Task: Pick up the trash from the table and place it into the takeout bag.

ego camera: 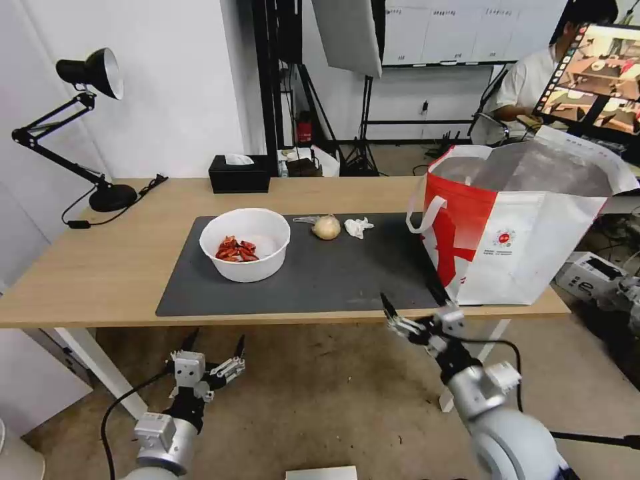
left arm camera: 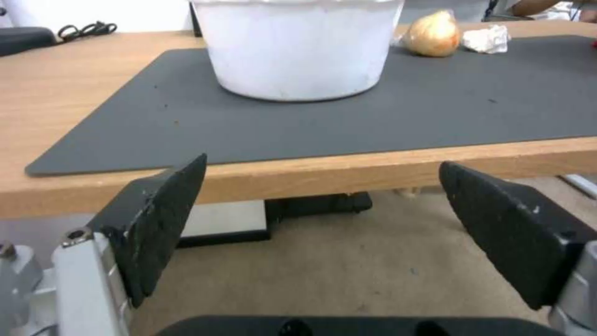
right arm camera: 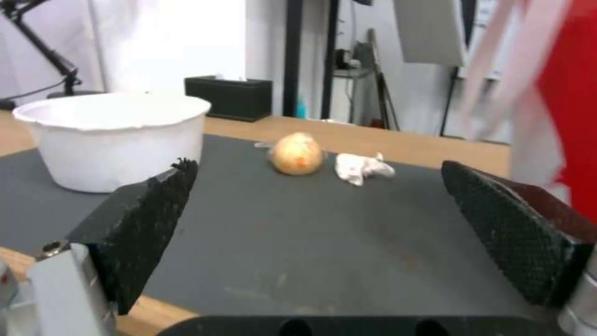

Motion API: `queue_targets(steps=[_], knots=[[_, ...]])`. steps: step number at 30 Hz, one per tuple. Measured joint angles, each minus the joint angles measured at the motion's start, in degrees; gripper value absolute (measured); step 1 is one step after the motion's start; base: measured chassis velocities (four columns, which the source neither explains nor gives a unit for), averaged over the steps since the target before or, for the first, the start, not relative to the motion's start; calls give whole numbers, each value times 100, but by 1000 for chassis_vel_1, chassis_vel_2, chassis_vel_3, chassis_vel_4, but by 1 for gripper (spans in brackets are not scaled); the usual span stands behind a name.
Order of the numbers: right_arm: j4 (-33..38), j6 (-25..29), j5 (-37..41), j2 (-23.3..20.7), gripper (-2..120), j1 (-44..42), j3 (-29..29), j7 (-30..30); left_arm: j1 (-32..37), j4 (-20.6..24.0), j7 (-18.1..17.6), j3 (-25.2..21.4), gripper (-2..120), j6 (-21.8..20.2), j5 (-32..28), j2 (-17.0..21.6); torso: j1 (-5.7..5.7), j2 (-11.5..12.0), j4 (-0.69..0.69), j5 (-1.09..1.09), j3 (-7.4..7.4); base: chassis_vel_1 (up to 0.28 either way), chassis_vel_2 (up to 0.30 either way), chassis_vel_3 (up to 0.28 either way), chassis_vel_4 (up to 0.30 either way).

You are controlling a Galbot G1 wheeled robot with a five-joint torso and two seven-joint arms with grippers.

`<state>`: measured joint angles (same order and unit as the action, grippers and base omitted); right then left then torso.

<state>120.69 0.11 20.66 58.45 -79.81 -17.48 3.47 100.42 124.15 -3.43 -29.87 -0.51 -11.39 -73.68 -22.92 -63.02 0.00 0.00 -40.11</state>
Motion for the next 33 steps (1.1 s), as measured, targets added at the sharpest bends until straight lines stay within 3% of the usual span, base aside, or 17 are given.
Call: queue_targets(steps=[8,15,18,33], knots=[[-937,108,335,-268,100,1377,1015,318,-28,-17,0,-37,100,-6,-28,36,0,0,2,0,0,0,0,0,0],[-1393,3,513,-100,100,2211,1679,829,-59,-56,1,-26,100,-11,-37,68,-1,0,1,1,-1,0,0,0,0],[-1541,-219,609,52,100,2577,1957,1381,-80,-80,5,-72,100,5,-47,108,-1,0,0,0,0,0,0,0,0],[-1835,-1345,1326,249,100,3354,2240,2782,-147,-154,56,-23,100,23,-44,130,-1,0,0,-1,0,0,0,0,0]])
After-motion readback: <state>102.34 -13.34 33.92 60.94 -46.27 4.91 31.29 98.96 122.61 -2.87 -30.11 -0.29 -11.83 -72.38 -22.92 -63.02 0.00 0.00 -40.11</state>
